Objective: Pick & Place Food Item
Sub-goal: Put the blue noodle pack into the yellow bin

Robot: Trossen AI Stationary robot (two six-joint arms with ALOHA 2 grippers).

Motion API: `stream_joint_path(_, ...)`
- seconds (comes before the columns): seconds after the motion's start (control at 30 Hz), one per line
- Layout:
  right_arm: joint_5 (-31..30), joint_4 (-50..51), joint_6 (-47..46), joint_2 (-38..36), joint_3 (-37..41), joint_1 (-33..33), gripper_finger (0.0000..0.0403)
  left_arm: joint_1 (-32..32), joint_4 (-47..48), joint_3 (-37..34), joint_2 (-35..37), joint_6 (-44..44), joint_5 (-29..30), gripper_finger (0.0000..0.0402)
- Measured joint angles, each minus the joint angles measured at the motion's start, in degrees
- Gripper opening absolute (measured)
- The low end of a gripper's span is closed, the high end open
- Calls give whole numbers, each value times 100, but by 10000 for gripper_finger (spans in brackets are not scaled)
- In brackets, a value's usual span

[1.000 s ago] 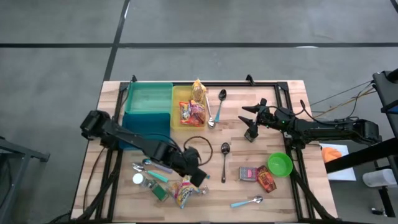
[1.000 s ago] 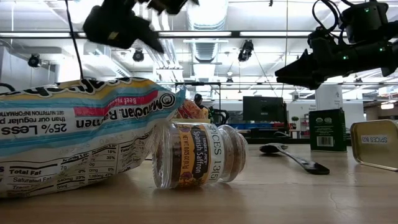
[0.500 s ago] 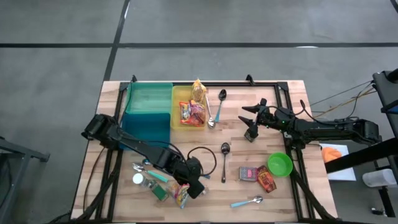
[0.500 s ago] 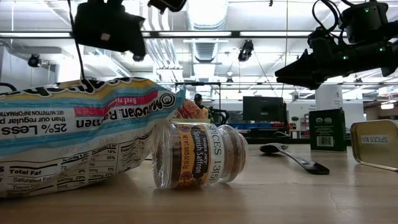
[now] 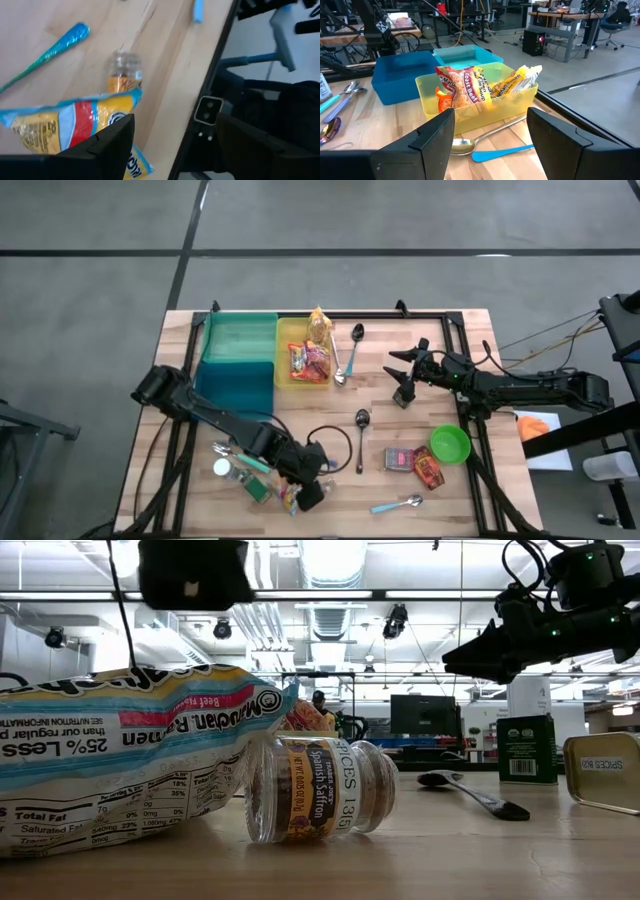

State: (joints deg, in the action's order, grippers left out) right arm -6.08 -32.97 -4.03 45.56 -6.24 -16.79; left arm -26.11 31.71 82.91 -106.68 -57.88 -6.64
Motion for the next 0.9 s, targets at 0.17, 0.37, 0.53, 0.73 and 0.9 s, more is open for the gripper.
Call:
stream_joint_path(0.17, 0, 0, -1, -2, 2, 0, 246, -4, -34, -7, -184, 48, 66, 280)
stream_joint_path(0.37, 1, -2, 0, -2, 2, 1, 246, -11, 39, -11, -426, 458, 64, 280)
stream_joint_path(0.53, 1, 0, 0, -2, 2, 1, 246, -124, 132, -11, -427, 1362, 441, 280)
stream_joint_path(0.73, 1, 0, 0, -2, 2, 1, 247, -492, 147, -11, -427, 2822, 1534, 280)
stream_joint_path(0.9, 1, 0, 0, -2, 2, 1, 246, -577, -117, -11, -427, 3423, 2044, 280)
